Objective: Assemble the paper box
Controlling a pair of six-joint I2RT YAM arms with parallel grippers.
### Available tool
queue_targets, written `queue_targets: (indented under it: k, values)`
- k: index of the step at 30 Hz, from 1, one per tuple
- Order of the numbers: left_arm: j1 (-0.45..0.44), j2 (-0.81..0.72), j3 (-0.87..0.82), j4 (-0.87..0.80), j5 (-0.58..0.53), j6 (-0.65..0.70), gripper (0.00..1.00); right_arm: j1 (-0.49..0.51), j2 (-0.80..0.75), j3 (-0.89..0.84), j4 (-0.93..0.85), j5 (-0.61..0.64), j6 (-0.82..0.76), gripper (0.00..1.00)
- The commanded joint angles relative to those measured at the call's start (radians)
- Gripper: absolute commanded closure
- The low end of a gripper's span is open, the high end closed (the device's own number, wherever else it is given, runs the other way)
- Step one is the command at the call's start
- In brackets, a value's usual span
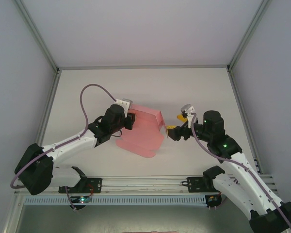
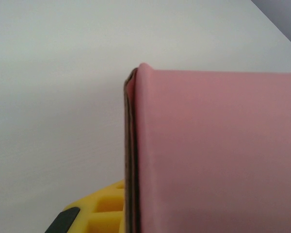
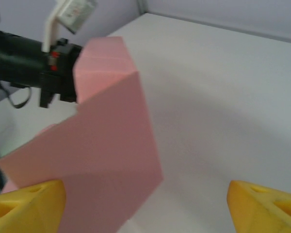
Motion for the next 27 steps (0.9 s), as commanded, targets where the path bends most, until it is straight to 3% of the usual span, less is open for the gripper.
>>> queue_targets:
  k: [1,4,13,16,21,27]
  values:
    - [-0.007,-0.014,0.002,0.018,0.014,0.018,1.0,0.033,0.067,-0.015,0.084,-0.119,-0.036,0.15]
    - [-0.005,0.0,0.02,0.004,0.029,0.018,1.0,0.086,0.134,0.005,0.115,-0.092,-0.071,0.15]
    - [-0.007,0.015,0.032,0.026,0.102,0.0,1.0,0.186,0.269,0.041,0.239,0.144,-0.085,0.14]
    - [-0.007,0.023,0.047,0.007,0.098,-0.008,1.0,0.247,0.294,0.037,0.28,0.266,-0.092,0.16]
    - [-0.01,0.025,0.054,-0.009,0.081,-0.021,1.0,0.327,0.308,0.032,0.296,0.576,-0.035,0.26]
    - [-0.025,0.025,0.067,0.008,0.104,-0.029,1.0,0.334,0.365,0.016,0.382,0.519,0.038,0.28]
